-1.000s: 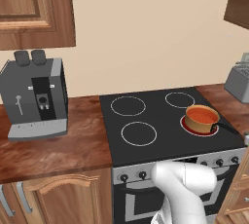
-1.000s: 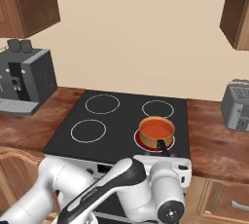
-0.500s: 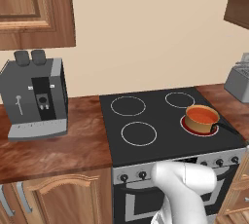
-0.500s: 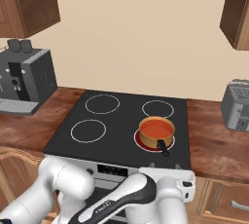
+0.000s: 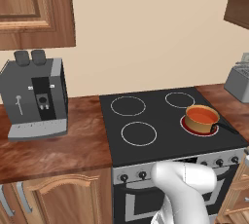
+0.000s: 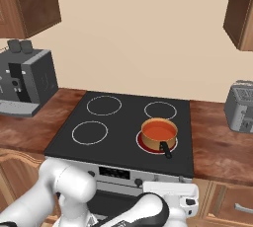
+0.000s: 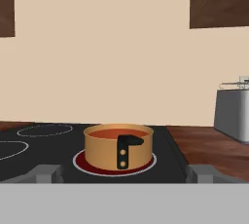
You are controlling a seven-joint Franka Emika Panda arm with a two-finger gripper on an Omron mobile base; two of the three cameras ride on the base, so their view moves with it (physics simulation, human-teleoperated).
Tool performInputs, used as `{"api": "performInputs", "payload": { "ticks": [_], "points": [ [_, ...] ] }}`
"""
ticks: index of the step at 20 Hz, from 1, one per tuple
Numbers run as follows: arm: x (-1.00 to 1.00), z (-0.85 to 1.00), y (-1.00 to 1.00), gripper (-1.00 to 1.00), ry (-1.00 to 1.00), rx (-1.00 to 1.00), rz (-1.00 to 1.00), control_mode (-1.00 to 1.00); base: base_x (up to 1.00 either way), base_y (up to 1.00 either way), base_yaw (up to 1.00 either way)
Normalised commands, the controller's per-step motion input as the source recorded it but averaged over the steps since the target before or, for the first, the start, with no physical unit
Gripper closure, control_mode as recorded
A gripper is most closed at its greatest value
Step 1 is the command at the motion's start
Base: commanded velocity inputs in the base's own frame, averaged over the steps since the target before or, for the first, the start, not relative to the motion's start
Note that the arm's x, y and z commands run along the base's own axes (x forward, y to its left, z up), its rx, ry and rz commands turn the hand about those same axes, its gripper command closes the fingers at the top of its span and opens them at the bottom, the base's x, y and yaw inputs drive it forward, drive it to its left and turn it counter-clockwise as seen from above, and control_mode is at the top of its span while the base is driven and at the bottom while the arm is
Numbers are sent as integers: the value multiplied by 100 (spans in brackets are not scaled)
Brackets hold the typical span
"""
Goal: Wait until the marinara sauce is simmered to a deep red color and then turn off the stove.
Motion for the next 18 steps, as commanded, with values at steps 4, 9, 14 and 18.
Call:
{"api": "performInputs", "payload": {
  "ticks": [4,9,14,18],
  "points": [
    [-4,-41,0,-100,-7,0,4,-100,0,0,0],
    [-7,-42,0,-100,-4,0,5,-100,0,0,0],
    [-2,-43,-3,-100,-2,-1,4,-100,0,0,0],
    [0,-34,-2,-100,-1,0,2,-100,0,0,0]
  ]
}}
